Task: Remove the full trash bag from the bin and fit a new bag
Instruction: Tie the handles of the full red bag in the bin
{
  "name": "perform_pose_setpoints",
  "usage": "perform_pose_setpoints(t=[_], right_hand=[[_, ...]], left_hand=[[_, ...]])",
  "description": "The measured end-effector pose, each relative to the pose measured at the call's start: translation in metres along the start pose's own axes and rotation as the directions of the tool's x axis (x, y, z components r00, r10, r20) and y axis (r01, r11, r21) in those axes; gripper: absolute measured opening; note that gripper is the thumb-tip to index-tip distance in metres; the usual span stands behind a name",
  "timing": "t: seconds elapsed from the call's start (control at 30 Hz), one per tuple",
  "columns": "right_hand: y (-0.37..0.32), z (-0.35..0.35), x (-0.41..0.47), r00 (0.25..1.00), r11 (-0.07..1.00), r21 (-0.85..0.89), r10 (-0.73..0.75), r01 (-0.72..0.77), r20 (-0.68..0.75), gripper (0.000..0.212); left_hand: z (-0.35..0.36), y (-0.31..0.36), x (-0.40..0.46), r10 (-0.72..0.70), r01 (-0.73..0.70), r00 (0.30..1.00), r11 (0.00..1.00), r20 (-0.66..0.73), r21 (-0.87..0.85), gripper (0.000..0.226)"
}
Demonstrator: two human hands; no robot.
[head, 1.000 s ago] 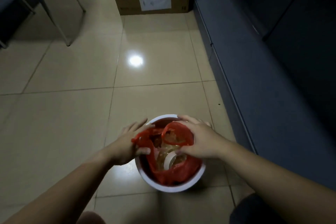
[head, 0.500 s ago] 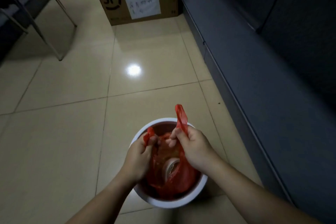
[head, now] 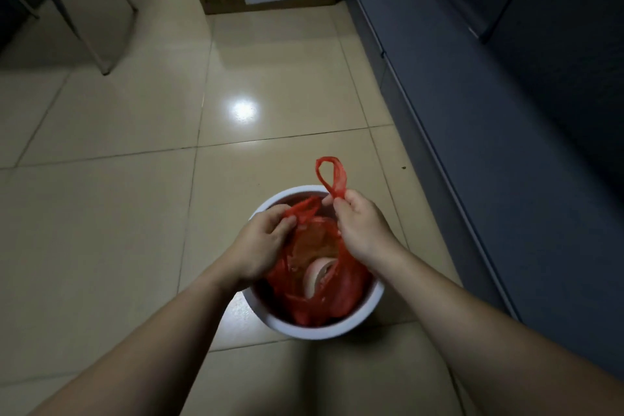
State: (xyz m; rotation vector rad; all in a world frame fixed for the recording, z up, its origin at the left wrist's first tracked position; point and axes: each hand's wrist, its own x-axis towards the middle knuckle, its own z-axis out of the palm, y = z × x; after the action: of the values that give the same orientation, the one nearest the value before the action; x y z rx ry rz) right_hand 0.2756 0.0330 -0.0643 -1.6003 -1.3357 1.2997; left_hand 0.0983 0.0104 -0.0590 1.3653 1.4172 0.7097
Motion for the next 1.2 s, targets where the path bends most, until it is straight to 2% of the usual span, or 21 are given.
perform_pose_setpoints(t=[0.13, 0.33, 0.4, 0.47, 0.5, 0.57, 0.63, 0.73, 0.87, 0.93, 1.0, 1.03, 1.1, 1.2], right_hand=[[-0.007, 0.004, -0.011, 0.989, 0.966, -0.21, -0.141, 0.149, 0.053, 0.024], [-0.012, 0.006, -0.016, 0.938, 0.86, -0.403, -0.212, 0.313, 0.274, 0.037], [-0.012, 0.006, -0.016, 0.929, 0.799, -0.496, -0.202, 0.34, 0.311, 0.033], [-0.014, 0.006, -0.015, 0.923, 0.765, -0.538, -0.191, 0.354, 0.335, 0.019], [-0.016, 0.005, -0.015, 0.914, 0.748, -0.55, -0.192, 0.372, 0.357, 0.014], [-0.021, 0.003, -0.016, 0.907, 0.714, -0.583, -0.181, 0.387, 0.38, 0.032], [-0.021, 0.002, -0.014, 0.911, 0.687, -0.618, -0.169, 0.383, 0.376, 0.04], [-0.022, 0.003, -0.013, 0.921, 0.655, -0.655, -0.187, 0.377, 0.343, 0.024], [-0.017, 0.005, -0.012, 0.95, 0.715, -0.627, -0.24, 0.311, 0.197, 0.015], [-0.012, 0.006, -0.011, 0.961, 0.797, -0.541, -0.262, 0.269, 0.092, 0.026], [-0.008, 0.005, -0.013, 0.964, 0.864, -0.435, -0.26, 0.254, 0.047, 0.052], [-0.007, 0.004, -0.014, 0.955, 0.856, -0.428, -0.292, 0.288, 0.058, 0.058], [-0.002, 0.003, -0.017, 0.917, 0.788, -0.477, -0.381, 0.389, 0.119, 0.062], [0.011, 0.006, -0.016, 0.844, 0.694, -0.496, -0.506, 0.521, 0.179, 0.052]], left_hand=[[-0.002, 0.006, -0.006, -0.054, 0.041, 0.998, 0.968, -0.044, -0.247, 0.018], [0.007, 0.005, -0.006, -0.083, 0.078, 0.997, 0.929, 0.0, -0.361, 0.025], [0.01, 0.007, -0.007, -0.122, 0.13, 0.991, 0.876, 0.048, -0.464, 0.039], [0.012, 0.01, -0.008, -0.163, 0.174, 0.984, 0.828, 0.068, -0.534, 0.039], [0.013, 0.01, -0.008, -0.169, 0.177, 0.983, 0.82, 0.066, -0.544, 0.035], [0.017, 0.012, -0.01, -0.168, 0.167, 0.985, 0.811, 0.05, -0.56, 0.03], [0.021, 0.012, -0.01, -0.184, 0.162, 0.983, 0.804, 0.019, -0.572, 0.026], [0.025, 0.012, -0.009, -0.18, 0.12, 0.982, 0.82, -0.054, -0.56, 0.02], [0.028, 0.015, -0.009, -0.122, 0.033, 0.976, 0.899, -0.178, -0.438, 0.002], [0.027, 0.011, -0.004, -0.166, 0.064, 0.956, 0.921, -0.241, -0.383, 0.007], [0.025, 0.008, 0.002, -0.24, 0.13, 0.946, 0.898, -0.219, -0.422, 0.013], [0.023, 0.007, 0.006, -0.286, 0.178, 0.941, 0.873, -0.181, -0.454, 0.022], [0.018, 0.008, 0.011, -0.383, 0.293, 0.92, 0.811, -0.081, -0.506, 0.031], [0.012, 0.009, 0.013, -0.446, 0.391, 0.895, 0.8, -0.014, -0.455, 0.017]])
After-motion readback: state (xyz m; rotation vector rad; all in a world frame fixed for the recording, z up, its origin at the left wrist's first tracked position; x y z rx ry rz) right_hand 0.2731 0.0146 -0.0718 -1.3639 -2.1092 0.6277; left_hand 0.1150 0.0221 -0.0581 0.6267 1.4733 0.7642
